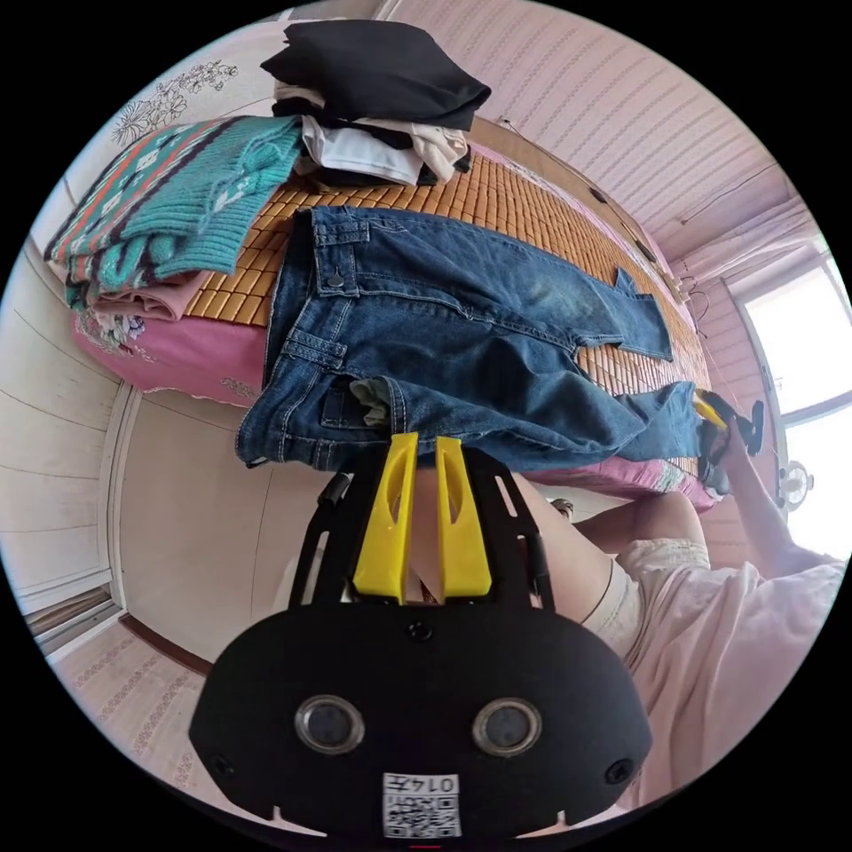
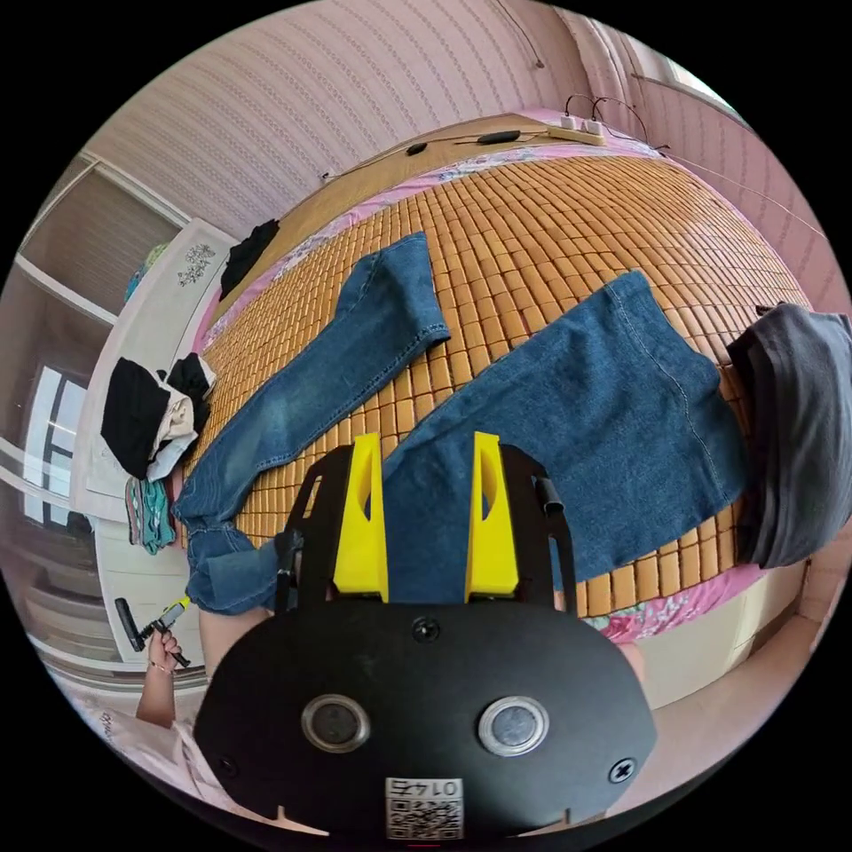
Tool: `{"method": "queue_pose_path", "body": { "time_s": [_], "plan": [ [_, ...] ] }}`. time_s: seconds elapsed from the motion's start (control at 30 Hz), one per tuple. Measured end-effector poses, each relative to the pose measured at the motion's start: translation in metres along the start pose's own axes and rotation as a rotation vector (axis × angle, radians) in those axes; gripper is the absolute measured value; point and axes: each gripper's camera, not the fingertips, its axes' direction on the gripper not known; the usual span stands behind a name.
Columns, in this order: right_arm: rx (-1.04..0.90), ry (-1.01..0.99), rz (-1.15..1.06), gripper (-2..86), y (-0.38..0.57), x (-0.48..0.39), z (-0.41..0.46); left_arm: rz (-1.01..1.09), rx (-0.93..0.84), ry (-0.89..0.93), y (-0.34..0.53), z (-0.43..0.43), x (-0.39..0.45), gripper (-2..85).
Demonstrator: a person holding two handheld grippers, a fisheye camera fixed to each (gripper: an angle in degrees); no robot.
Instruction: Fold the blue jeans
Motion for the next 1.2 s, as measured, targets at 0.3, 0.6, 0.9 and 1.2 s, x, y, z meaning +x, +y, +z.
{"method": "queue_pose_path", "body": {
  "time_s": [0.3, 0.6, 0.9, 1.2],
  "plan": [
    [-0.031, 0.011, -0.009, 0.4, -0.023, -0.026, -0.007, -0.045, 0.013, 0.079, 0.006, 0.010, -0.016, 5.0],
    [0.121, -0.134, 0.053, 0.9, 0.193, 0.046, -0.151, -0.066, 0.027, 0.117, 0.013, 0.006, -0.028, 4.6],
    [-0.034, 0.237, -0.226, 10.7, 0.190, -0.034, -0.123, -0.081, 0.023, 0.114, 0.016, 0.002, -0.032, 4.6],
    [0.107, 0.203, -0.190, 10.5, 0.174, -0.067, -0.168, -0.105, 0.048, 0.117, 0.025, -0.002, -0.038, 4.6]
  ]
}}
